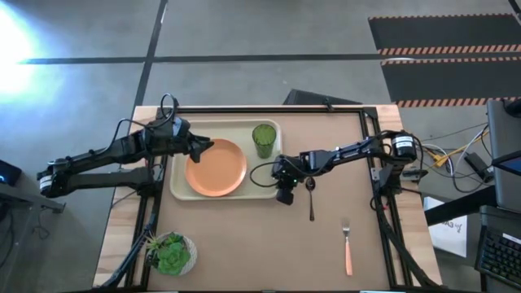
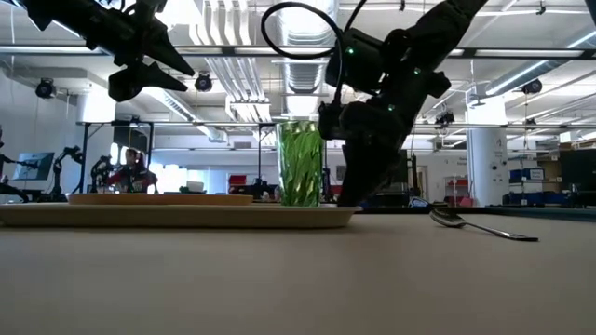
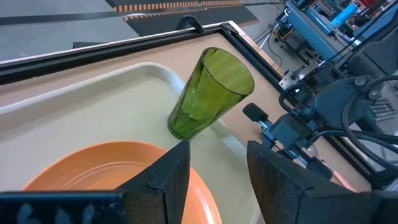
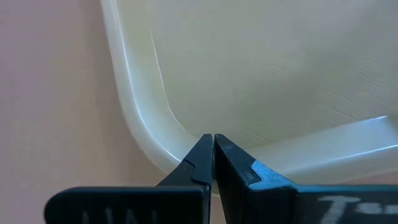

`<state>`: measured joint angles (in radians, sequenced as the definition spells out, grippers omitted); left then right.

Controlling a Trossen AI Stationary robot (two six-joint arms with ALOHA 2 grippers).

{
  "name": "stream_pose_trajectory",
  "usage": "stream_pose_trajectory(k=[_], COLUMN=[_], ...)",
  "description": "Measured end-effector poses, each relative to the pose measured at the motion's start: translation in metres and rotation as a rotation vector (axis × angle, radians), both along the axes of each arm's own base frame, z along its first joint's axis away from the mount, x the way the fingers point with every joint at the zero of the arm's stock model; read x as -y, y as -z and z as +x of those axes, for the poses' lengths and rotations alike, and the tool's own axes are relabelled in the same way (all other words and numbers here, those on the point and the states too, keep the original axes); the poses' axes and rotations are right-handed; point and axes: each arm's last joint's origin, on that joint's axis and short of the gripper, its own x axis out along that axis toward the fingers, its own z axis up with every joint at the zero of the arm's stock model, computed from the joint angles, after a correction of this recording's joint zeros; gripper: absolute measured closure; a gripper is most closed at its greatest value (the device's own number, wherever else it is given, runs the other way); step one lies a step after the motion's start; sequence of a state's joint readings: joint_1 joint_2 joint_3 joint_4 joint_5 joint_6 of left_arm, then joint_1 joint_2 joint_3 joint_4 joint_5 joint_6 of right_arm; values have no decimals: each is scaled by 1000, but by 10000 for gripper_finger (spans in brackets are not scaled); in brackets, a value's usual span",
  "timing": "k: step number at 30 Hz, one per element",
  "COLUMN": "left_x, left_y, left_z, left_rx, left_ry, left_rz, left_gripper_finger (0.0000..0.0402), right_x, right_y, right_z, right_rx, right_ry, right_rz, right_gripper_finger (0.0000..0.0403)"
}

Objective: Pick and place plate/cup/fork/spoon on tray
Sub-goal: Adjust the white serving tray on the table

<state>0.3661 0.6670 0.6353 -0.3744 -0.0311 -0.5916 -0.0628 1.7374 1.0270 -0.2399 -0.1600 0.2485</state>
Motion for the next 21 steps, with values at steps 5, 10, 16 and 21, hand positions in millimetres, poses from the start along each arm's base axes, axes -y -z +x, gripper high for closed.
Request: stream_pose_trajectory(k=[5,10,16,21], left_x=[0,0,0,0], left_y=[0,0,0,0], left_z=[0,0,0,0], left_rx=[1,2,3,2], left_ry=[-1,-1,-1,0], left_rz=[-3,-2,-2,0], left_gripper_finger=[260,260,260,260], right_x=[0,-1,-2,-3], right_y=[-2,-9,-15,-17], right_z=[-1,-7,-19,-22], right_rx=[-17,-94,-169,-166], right_ry=[1,1,30,48], right_rz=[7,10,19,30], right_gripper_finger=[394,394,394,394])
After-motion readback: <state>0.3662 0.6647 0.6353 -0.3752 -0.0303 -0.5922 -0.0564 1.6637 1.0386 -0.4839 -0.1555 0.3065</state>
